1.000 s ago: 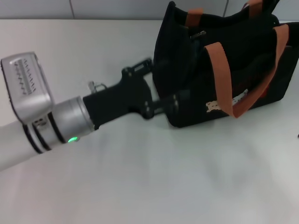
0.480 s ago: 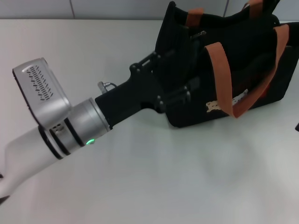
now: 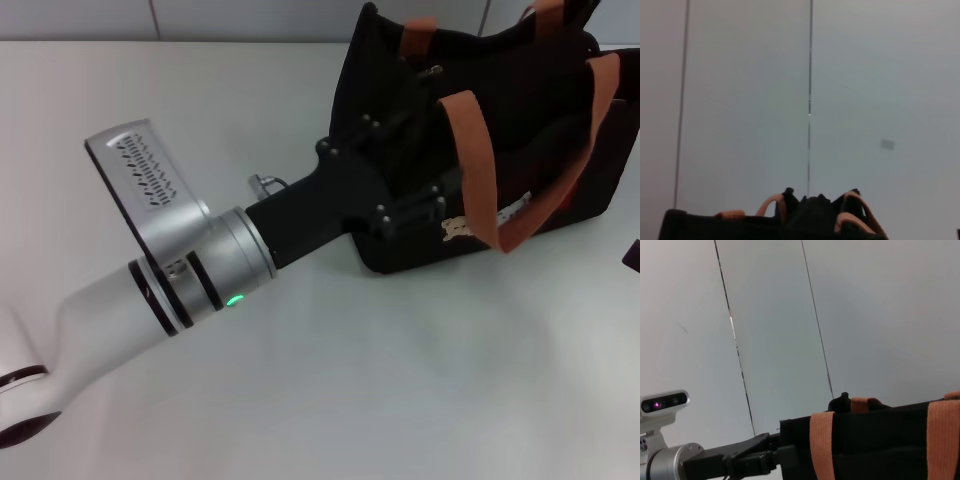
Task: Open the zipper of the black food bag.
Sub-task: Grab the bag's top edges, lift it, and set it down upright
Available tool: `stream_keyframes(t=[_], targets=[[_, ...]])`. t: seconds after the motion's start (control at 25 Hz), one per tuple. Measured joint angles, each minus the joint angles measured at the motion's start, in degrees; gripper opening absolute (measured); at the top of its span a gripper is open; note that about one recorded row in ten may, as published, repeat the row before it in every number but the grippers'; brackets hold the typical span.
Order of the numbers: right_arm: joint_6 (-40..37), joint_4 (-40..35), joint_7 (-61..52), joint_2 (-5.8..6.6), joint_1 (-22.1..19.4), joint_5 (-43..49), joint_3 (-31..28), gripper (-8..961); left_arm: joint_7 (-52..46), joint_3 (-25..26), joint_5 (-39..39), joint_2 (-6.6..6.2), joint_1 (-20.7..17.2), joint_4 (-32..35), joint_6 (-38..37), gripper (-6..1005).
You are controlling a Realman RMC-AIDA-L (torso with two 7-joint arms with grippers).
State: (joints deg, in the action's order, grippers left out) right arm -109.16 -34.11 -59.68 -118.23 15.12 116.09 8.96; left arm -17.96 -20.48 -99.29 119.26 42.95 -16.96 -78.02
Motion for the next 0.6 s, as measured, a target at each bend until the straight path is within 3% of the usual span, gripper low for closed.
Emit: stream_keyframes(t=[0.12, 0.2, 0.28, 0.44, 0.6], targets=[[0.01, 0.03, -0.01, -0.10, 0.43, 0.00, 0.00, 830, 1.34, 8.40, -9.46, 0.01, -0.51, -0.89, 2.35, 785], [0.00, 0.03, -0.02, -0.18, 0.75, -0.01, 0.00, 830, 1.94, 9.45, -9.90, 0.01, -0.65, -1.30, 2.90, 758], [0.00, 0.03, -0.03, -0.33, 0.88, -0.06, -0.01, 830, 5.12, 14.38, -11.95, 0.01, -1.52, -3.56, 5.68, 730], [0.01, 0.01, -0.04, -0.50, 0.88, -0.08, -0.01, 830, 6.77, 16.30, -12.56, 0.00, -2.18, -4.65, 6.75, 675], [0.19, 0.01, -0.06, -0.63, 0.88, -0.09, 0.00, 830, 7.37, 17.95, -13.04, 0.01, -3.00, -5.31, 7.40, 519]])
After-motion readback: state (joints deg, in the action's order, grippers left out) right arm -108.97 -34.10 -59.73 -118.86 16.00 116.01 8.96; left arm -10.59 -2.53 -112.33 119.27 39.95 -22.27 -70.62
